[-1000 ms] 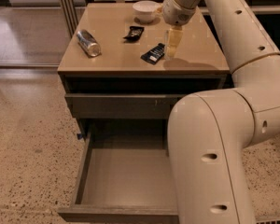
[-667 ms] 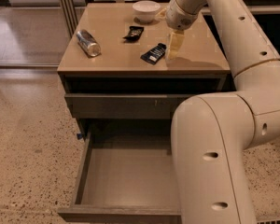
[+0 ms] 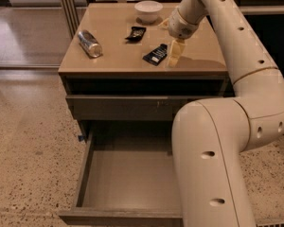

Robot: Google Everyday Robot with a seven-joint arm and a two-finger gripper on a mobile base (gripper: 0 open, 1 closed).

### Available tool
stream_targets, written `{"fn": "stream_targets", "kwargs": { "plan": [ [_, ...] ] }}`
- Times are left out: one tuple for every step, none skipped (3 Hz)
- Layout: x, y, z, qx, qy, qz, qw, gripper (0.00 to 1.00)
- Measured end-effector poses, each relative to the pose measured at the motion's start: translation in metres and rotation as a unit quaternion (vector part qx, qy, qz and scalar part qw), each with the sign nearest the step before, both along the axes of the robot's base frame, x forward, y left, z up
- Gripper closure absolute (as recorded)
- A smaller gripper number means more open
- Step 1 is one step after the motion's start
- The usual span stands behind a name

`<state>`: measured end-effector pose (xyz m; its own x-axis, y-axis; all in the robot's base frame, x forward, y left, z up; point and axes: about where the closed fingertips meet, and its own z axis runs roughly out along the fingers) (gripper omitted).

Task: Place rxbar blueberry into middle drawer

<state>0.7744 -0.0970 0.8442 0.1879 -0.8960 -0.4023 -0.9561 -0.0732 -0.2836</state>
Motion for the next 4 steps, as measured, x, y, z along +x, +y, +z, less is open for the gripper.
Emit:
{"fn": "stream_targets", "kwargs": {
  "plan": [
    [0.0157,0.0356,-0.0140,-0.002,0.001,0.011,0.9999,0.00],
    [0.0157,0.0357,-0.0140,-0.002,0.001,0.011,0.9999,0.00],
    [0.0157,0.0357,-0.0140,-0.002,0.001,0.011,0.9999,0.11],
    [0.0157,0.0357,-0.0140,-0.002,0.001,0.011,0.9999,0.29]
  ]
}}
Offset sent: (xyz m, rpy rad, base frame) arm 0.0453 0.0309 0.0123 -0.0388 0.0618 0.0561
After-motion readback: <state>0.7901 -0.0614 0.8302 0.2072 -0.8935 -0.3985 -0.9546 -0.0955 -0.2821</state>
